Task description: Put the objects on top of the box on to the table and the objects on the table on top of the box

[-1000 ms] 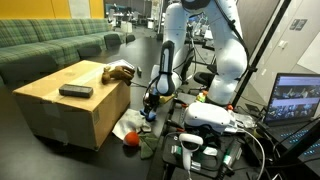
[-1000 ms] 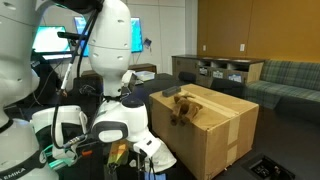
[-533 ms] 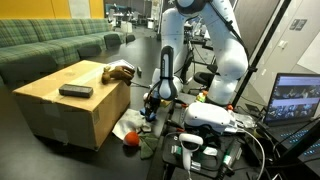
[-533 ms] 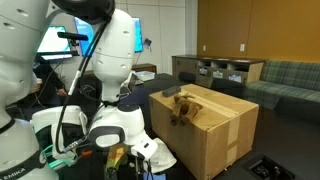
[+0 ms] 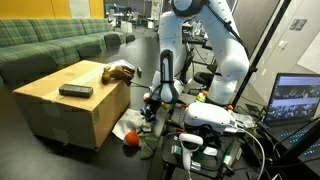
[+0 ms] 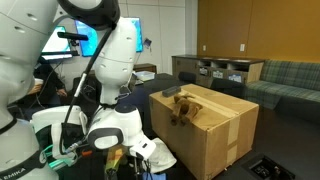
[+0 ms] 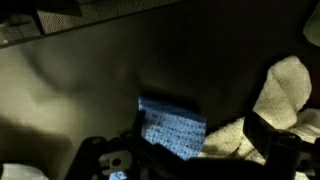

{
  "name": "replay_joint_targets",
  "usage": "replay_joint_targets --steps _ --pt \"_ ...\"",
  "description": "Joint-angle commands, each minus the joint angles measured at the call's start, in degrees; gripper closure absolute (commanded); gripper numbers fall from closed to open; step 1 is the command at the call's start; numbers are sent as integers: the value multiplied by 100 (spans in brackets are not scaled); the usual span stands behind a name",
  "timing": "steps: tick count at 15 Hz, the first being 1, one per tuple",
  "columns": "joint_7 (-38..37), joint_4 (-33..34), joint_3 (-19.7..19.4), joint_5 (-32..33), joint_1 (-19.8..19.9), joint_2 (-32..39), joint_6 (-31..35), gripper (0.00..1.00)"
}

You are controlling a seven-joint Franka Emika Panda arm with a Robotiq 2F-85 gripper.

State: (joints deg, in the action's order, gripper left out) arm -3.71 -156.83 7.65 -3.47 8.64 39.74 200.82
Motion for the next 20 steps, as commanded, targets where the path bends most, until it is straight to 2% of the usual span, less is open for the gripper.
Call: replay_joint_targets --steps 1,5,7,9,11,12,15,17,20 --pt "-99 108 -189 60 -245 172 209 26" --pt "-103 149 -235 56 -304 145 145 58" --pt "-104 161 -229 63 -313 135 132 71" --pt "-107 171 -240 48 -348 119 124 76" --pt "-105 179 -240 49 -372 105 126 90" --pt "-95 189 -255 42 -404 119 134 100" --pt "-62 238 -395 -31 -545 164 184 98" --pt "-59 216 -432 22 -465 60 126 99" --pt "-38 110 -74 562 283 -231 -190 99"
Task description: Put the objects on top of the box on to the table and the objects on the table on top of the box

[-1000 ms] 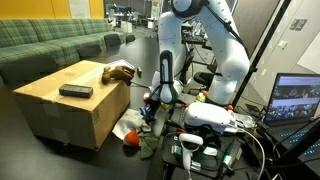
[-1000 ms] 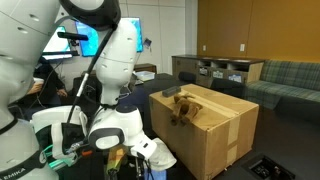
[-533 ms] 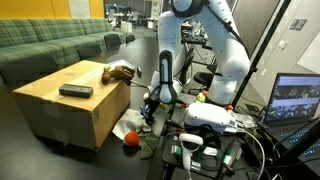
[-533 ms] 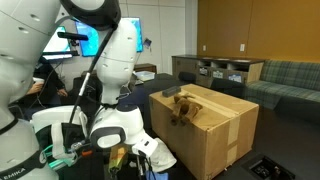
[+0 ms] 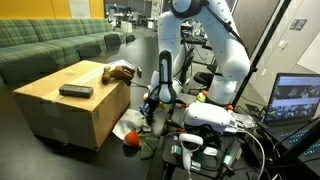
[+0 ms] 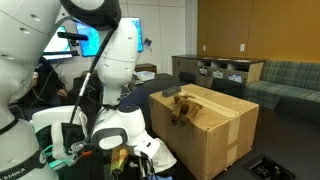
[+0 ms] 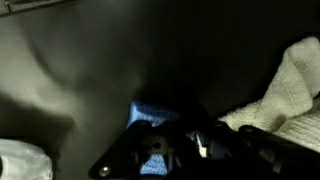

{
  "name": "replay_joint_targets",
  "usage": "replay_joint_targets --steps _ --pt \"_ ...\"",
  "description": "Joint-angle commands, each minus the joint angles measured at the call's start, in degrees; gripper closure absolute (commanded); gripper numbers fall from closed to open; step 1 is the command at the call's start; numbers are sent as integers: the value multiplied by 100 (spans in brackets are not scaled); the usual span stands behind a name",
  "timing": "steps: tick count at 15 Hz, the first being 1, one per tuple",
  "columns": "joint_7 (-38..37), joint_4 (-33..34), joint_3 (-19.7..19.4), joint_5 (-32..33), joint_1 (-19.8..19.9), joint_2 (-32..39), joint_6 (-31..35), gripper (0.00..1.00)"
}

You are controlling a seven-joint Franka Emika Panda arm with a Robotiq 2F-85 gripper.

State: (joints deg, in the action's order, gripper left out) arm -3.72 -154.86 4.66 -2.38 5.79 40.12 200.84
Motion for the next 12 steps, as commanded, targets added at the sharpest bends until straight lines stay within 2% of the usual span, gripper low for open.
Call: replay_joint_targets --steps 1,4,6,7,9,12 --pt "-62 -97 311 585 762 -313 -216 99" --pt "-81 -149 850 1264 1816 -528 -457 99" --pt "-139 -83 1077 1414 2253 -579 -566 98" --pt "-157 -8 1080 1362 2291 -532 -541 69" --pt "-157 62 1091 1289 2377 -568 -650 63" --pt "-168 165 956 1097 2150 -560 -693 39"
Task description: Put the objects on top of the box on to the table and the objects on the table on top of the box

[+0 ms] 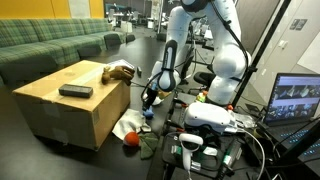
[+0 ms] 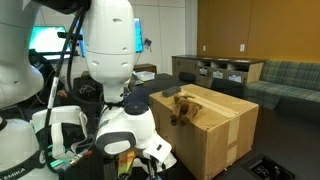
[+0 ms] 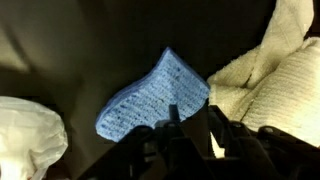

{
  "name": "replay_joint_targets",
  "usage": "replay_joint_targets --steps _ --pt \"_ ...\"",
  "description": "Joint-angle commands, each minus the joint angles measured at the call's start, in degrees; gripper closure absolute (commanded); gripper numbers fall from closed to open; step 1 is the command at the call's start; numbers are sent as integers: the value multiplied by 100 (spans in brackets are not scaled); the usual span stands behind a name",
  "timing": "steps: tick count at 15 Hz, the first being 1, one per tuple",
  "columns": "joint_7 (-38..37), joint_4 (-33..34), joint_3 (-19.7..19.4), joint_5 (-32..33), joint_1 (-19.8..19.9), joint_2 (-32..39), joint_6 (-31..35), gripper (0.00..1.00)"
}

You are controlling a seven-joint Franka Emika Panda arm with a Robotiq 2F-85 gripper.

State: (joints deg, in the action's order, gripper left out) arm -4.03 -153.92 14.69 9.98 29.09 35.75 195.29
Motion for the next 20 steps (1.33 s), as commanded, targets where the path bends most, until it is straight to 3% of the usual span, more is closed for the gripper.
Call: replay_joint_targets --steps 1,5,11,14,20 --pt "-154 109 -176 -278 -390 -125 -101 30" --pt "-221 303 -762 -905 -1281 -57 0 2" --pt "-376 699 -1779 -1879 -2707 328 -3 0" --pt "-537 895 -1889 -2111 -2865 550 -162 0" --pt "-870 1232 -1821 -2234 -2646 926 -415 0"
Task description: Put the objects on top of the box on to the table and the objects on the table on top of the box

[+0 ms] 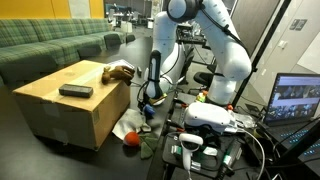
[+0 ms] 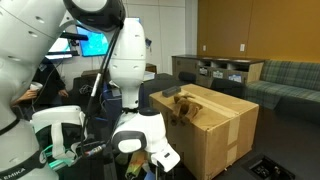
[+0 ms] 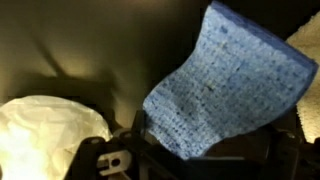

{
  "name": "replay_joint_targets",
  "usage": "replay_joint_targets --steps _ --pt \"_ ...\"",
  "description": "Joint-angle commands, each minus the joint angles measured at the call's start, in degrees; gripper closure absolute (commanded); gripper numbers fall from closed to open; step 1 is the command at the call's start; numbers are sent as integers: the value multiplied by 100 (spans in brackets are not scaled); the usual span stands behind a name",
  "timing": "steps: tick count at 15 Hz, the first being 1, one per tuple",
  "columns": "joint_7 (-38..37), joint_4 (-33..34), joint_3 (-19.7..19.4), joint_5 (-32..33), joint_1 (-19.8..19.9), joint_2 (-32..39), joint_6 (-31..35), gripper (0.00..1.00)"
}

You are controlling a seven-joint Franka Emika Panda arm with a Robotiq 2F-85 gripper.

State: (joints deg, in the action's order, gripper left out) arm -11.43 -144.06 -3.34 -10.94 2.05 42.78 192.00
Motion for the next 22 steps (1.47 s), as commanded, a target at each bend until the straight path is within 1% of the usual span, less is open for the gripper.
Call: replay_joint_targets --steps 1,5,9,13,15,22 --pt "-167 272 -42 -157 63 253 -92 0" --pt "-234 311 -66 -154 107 305 -155 0" --pt "-148 229 -36 -57 139 199 -300 0" --pt "46 65 120 123 261 14 -490 0" --pt "84 -70 32 104 146 -85 -544 0" --pt "14 -443 -498 -49 -430 -317 -540 0"
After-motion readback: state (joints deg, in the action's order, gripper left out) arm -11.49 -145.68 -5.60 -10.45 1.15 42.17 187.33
